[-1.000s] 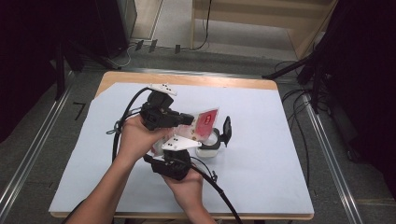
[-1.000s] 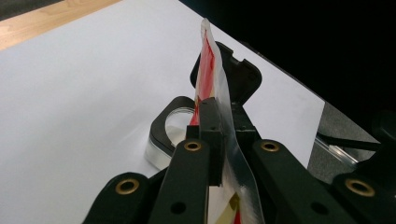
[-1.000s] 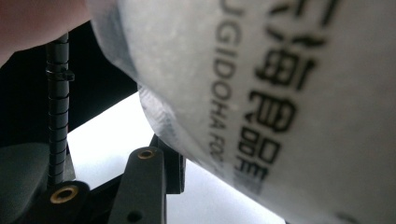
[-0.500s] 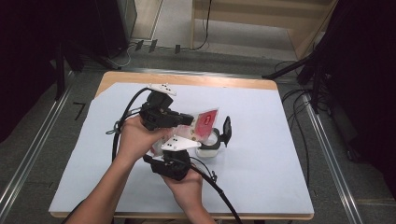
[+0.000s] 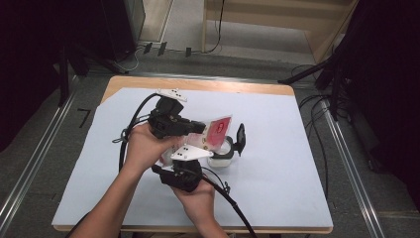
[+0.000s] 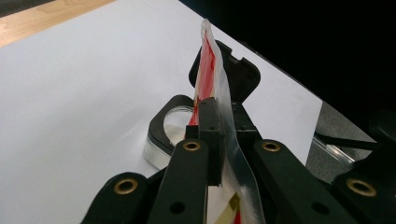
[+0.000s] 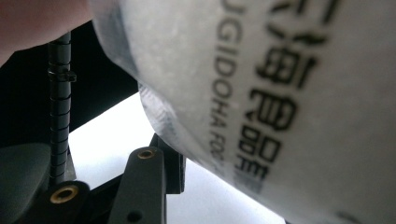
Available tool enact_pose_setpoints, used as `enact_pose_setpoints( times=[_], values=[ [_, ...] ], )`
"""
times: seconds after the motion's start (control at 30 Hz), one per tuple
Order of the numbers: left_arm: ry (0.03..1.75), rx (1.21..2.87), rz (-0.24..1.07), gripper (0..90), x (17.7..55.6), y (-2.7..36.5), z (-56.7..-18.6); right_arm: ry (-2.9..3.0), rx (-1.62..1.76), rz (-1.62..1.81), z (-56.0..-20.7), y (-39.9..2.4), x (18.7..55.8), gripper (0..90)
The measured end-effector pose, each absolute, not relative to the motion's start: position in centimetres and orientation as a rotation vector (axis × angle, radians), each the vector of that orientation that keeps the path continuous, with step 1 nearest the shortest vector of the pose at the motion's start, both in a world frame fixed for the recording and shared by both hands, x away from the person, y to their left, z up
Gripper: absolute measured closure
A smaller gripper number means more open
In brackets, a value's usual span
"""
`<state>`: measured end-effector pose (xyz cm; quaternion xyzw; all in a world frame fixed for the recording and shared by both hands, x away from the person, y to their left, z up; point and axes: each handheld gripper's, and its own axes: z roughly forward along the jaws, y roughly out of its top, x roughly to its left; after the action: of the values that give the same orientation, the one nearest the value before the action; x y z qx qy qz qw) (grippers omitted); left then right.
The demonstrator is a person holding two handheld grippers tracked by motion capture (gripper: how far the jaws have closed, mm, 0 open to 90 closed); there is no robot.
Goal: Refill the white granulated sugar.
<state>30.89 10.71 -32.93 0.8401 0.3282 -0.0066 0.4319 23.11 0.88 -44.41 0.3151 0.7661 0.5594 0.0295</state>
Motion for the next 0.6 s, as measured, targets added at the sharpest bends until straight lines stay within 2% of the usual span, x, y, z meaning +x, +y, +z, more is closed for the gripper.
enact_pose_setpoints(
  times=[0.6],
  values=[
    [0.82, 2.089, -0.015, 87.6, 30.88, 10.72, -32.94, 2.362, 0.972, 1.726, -44.39, 0.9, 23.15, 63.2]
  ],
)
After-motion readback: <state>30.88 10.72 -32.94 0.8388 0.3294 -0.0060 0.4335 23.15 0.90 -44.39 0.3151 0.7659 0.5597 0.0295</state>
